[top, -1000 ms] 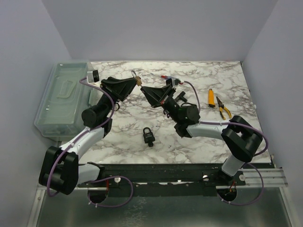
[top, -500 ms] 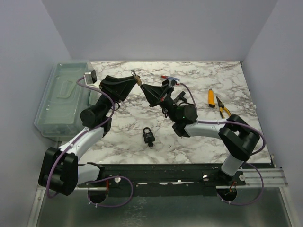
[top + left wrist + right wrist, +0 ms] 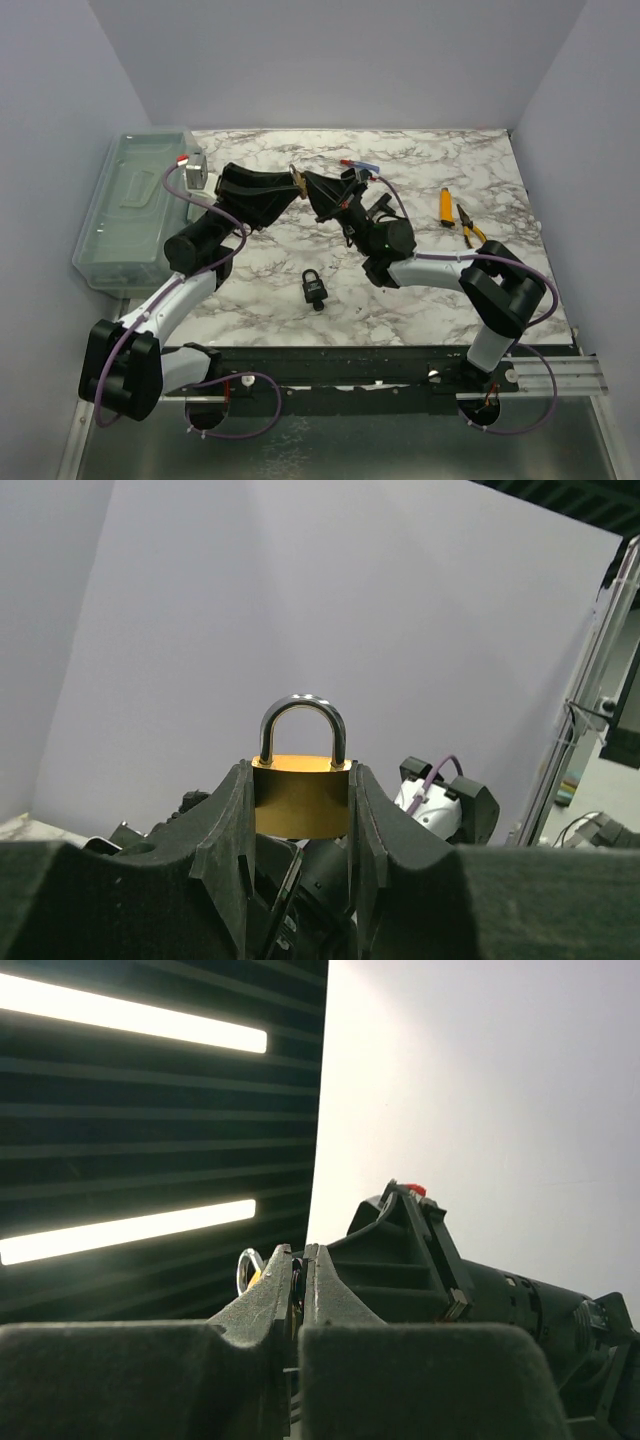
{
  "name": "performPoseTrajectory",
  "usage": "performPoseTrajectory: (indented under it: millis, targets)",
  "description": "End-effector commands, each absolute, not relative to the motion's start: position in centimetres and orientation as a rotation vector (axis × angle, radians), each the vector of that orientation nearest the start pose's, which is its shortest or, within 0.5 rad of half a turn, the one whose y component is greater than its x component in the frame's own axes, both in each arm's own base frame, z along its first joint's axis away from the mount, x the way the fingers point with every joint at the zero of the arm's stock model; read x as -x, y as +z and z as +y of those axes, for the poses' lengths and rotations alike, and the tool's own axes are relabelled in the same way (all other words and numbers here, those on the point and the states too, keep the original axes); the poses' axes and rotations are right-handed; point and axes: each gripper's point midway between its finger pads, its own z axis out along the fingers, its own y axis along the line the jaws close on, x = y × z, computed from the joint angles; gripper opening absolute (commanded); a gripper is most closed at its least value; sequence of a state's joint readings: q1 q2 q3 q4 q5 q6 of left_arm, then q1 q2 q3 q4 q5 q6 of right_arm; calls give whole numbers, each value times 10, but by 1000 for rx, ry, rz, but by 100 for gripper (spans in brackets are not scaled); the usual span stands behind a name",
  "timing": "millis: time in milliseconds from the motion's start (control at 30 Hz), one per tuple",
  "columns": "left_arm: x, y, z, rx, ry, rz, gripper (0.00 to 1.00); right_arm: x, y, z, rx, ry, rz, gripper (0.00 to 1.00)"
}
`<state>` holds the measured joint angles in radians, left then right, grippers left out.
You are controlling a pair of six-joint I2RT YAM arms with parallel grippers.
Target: Unlock with the key
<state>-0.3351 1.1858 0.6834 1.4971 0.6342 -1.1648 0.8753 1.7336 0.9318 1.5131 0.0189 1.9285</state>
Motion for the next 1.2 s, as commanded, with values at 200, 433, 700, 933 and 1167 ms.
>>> performPoseTrajectory:
  millis: [200,433,700,933,1167]
  targets:
    - [-212,454,-220,-538,-1315,792,0,-236,456,310,-555,2654,646,0]
    - [-234,426,-207,-359,-1252,926,0,-235,423,304,-568,2470,753,0]
    - [-284,322,-213,9,-1341,1430,0,-242,344,293,-633,2005,1147,0]
    - [-285,259,-232,115,-1398,1625,0,-248,267,271,-551,1426,1577,0]
    - [-299,177,-286,136,-1303,1923,0,-229,218,234,-533,1224,1723,0]
